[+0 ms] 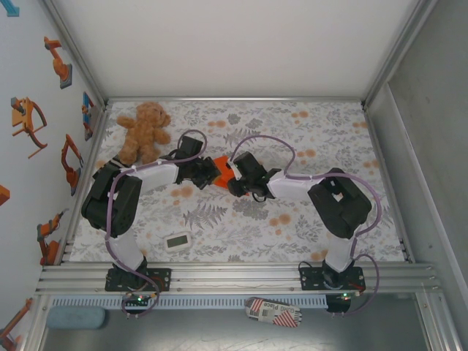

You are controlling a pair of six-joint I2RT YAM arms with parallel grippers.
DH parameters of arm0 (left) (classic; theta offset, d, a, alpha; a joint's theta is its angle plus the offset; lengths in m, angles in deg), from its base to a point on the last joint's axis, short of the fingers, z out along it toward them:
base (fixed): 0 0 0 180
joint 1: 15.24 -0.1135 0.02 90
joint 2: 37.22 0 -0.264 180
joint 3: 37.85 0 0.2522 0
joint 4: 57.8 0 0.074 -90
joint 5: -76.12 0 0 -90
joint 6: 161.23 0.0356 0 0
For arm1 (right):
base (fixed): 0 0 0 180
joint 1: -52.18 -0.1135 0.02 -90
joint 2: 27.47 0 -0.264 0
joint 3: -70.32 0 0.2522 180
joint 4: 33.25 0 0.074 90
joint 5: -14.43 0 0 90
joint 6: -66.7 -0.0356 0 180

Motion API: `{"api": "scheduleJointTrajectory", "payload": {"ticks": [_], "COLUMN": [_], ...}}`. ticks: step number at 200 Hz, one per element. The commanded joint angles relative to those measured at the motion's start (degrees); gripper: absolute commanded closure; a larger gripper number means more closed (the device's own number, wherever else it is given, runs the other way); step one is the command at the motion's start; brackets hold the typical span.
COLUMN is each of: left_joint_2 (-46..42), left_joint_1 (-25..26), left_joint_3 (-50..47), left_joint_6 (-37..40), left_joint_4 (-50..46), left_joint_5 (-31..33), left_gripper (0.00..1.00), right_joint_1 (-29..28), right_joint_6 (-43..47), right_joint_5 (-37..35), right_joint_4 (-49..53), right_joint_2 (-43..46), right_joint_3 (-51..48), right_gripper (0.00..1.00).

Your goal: Fold a paper plane with a square sheet of paper (pick it up from the middle)

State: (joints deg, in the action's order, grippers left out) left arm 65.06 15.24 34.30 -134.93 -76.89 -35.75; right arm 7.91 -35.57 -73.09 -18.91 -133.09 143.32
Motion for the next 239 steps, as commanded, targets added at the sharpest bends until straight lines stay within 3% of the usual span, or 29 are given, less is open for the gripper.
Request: {"api": "scheduleJointTrajectory", "payload": {"ticks": [1, 50, 106, 163, 239], "left_joint_2": [-1.7, -0.9, -1.4, -1.6, -1.1], "left_joint_1": [0.3, 0.3, 0.4, 0.3, 0.0], "left_joint_3": [1.7, 2.7, 3.2, 3.6, 4.3], "left_joint_6": [-0.7, -0.3, 0.5, 0.4, 0.7], "left_joint_4": [-1.9, -3.2, -4.9, -5.5, -6.3], "left_joint_5": [0.0, 0.5, 0.8, 0.5, 0.6], "left_gripper": [0.93, 0.93, 0.93, 0.92, 0.92], "right_joint_1": [-0.7, -1.6, -1.6, -1.9, -2.8], "right_joint_6": [1.8, 3.4, 7.4, 9.4, 10.3], "right_joint_5": [-3.0, -3.5, -3.5, -4.0, -3.8], "right_joint_4": [1.1, -0.4, -0.6, -0.2, -1.2], "right_joint_2": [-0.9, 1.1, 4.9, 2.3, 2.8], "right_joint_3": [1.4, -1.1, -2.6, -2.1, -3.4], "right_gripper": [0.70, 0.64, 0.63, 0.68, 0.63]}}
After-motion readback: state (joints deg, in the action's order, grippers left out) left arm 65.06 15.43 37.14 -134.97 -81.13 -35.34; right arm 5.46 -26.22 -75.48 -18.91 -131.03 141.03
